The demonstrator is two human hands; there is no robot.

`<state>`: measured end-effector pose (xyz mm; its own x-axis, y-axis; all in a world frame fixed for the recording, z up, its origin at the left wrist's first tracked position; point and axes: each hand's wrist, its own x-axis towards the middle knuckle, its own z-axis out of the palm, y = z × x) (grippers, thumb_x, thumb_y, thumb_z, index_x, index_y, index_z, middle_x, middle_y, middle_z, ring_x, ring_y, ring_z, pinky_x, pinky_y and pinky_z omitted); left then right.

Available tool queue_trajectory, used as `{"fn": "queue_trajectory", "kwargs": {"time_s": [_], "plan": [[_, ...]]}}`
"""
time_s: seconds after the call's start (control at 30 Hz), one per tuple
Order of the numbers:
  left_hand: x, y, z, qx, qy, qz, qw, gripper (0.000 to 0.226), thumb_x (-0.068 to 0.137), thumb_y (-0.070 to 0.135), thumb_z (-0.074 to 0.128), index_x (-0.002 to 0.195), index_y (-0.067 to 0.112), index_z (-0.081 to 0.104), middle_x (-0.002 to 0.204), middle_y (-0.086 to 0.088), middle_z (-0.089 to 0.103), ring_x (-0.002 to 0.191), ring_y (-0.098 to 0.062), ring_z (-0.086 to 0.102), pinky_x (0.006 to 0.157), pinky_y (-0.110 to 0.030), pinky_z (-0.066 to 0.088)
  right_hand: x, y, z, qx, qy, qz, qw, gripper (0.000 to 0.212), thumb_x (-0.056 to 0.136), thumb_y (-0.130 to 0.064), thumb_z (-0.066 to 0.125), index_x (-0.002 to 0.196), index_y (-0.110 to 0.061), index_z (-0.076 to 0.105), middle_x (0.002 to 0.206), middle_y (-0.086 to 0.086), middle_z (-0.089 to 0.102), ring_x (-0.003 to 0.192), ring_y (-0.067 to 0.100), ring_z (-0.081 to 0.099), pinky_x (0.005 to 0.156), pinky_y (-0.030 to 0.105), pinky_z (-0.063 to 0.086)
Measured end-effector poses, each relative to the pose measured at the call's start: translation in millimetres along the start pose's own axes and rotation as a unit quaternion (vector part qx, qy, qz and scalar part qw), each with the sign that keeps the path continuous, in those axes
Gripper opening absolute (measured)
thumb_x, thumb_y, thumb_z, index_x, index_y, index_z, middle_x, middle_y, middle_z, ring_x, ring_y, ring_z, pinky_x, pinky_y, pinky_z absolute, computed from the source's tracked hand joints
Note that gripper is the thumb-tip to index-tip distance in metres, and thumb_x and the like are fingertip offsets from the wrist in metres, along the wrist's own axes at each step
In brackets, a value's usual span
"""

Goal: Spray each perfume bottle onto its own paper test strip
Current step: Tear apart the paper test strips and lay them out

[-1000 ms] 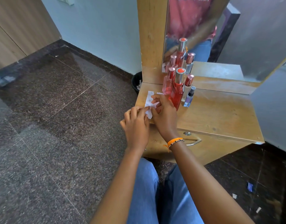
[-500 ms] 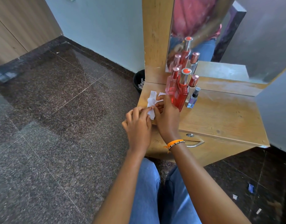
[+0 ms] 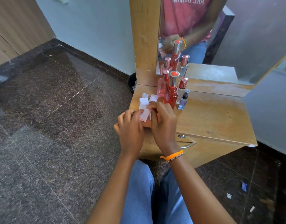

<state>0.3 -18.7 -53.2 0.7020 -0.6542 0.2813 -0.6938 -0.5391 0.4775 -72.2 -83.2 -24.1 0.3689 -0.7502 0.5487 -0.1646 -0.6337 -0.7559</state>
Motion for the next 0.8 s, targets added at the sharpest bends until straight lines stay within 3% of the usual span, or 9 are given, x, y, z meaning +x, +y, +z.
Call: {"fn": "queue_trajectory", "kwargs": {"time_s": [0.07, 0.13, 0.27, 0.43, 0.53, 0.63, 0.7, 0.8], "plan": [[1.6, -0.4, 0.4, 0.006, -0.003, -0.002, 1.0, 0.032, 0.09, 0.015, 0.05, 0.118, 0.031, 0.055, 0.122, 0.005, 0.052, 0.113, -0.021, 0.039, 0.081, -0.04, 0.029, -0.2, -0.3, -12.8, -0.002, 0.012, 0.004, 1.0, 0.019, 0.084, 0.01, 0.057, 0.086, -0.006, 0.067, 0.094, 0.0, 0.067, 0.091, 0.013, 0.056, 0.078, 0.014, 0.041], [2.1, 1.1, 1.4, -0.004, -0.009, -0.008, 1.0, 0.035, 0.089, 0.012, 0.051, 0.119, 0.03, 0.056, 0.124, 0.004, 0.052, 0.114, -0.021, 0.037, 0.082, -0.04, 0.029, -1.7, 3.5, -27.7, 0.01, 0.034, 0.026, 0.999, 0.019, 0.083, 0.011, 0.059, 0.081, -0.006, 0.067, 0.098, 0.001, 0.063, 0.096, 0.011, 0.057, 0.081, 0.016, 0.043], [-1.0, 14.3, -6.9, -0.047, 0.051, -0.009, 0.998, 0.037, 0.086, 0.011, 0.047, 0.118, 0.028, 0.057, 0.121, 0.004, 0.054, 0.11, -0.019, 0.037, 0.082, -0.036, 0.026, -7.3, 16.2, -51.0, 0.031, 0.088, 0.098, 0.991, 0.021, 0.078, 0.014, 0.06, 0.073, -0.006, 0.063, 0.09, 0.003, 0.049, 0.085, 0.018, 0.054, 0.069, 0.027, 0.048], [-14.5, 62.6, -7.1, -0.108, 0.011, 0.069, 0.992, 0.025, 0.088, 0.02, 0.043, 0.105, 0.03, 0.059, 0.098, 0.013, 0.064, 0.094, -0.012, 0.048, 0.076, -0.027, 0.021, -15.9, 28.6, -79.3, 0.028, 0.113, 0.157, 0.981, 0.026, 0.082, 0.012, 0.058, 0.084, -0.014, 0.063, 0.087, -0.003, 0.057, 0.081, 0.005, 0.056, 0.067, 0.015, 0.044], [-23.9, 81.1, 4.1, -0.155, -0.057, 0.097, 0.981, 0.024, 0.088, 0.016, 0.049, 0.105, 0.031, 0.057, 0.095, 0.016, 0.064, 0.091, -0.008, 0.053, 0.078, -0.026, 0.027, -20.3, 40.5, -91.0, 0.018, 0.076, 0.198, 0.977, 0.034, 0.085, 0.008, 0.057, 0.105, -0.017, 0.065, 0.096, -0.003, 0.059, 0.081, 0.013, 0.058, 0.068, 0.018, 0.047], [-28.3, 90.0, 16.4, -0.116, -0.102, 0.143, 0.978, 0.024, 0.085, 0.017, 0.053, 0.104, 0.032, 0.058, 0.099, 0.015, 0.063, 0.09, -0.014, 0.053, 0.074, -0.03, 0.03, -15.4, 51.2, -98.9, -0.019, 0.02, 0.214, 0.976, 0.043, 0.084, 0.008, 0.058, 0.122, -0.012, 0.059, 0.101, 0.001, 0.054, 0.077, 0.01, 0.055, 0.069, 0.009, 0.043], [-28.2, 93.4, 21.4, -0.079, -0.109, 0.159, 0.978, 0.026, 0.084, 0.018, 0.055, 0.105, 0.034, 0.06, 0.101, 0.016, 0.061, 0.09, -0.013, 0.049, 0.071, -0.028, 0.025, -7.9, 55.9, -101.3, -0.07, -0.025, 0.21, 0.975, 0.048, 0.083, 0.009, 0.059, 0.128, -0.008, 0.055, 0.103, 0.0, 0.052, 0.078, 0.011, 0.053, 0.071, 0.014, 0.043], [-27.0, 95.2, 23.8, -0.047, -0.093, 0.162, 0.981, 0.027, 0.084, 0.022, 0.059, 0.106, 0.037, 0.062, 0.098, 0.015, 0.06, 0.088, -0.014, 0.048, 0.071, -0.028, 0.024, 0.2, 64.8, -104.6, -0.139, -0.083, 0.19, 0.968, 0.05, 0.083, 0.007, 0.059, 0.131, -0.006, 0.053, 0.119, 0.008, 0.052, 0.097, 0.019, 0.053, 0.085, 0.024, 0.043]]}}
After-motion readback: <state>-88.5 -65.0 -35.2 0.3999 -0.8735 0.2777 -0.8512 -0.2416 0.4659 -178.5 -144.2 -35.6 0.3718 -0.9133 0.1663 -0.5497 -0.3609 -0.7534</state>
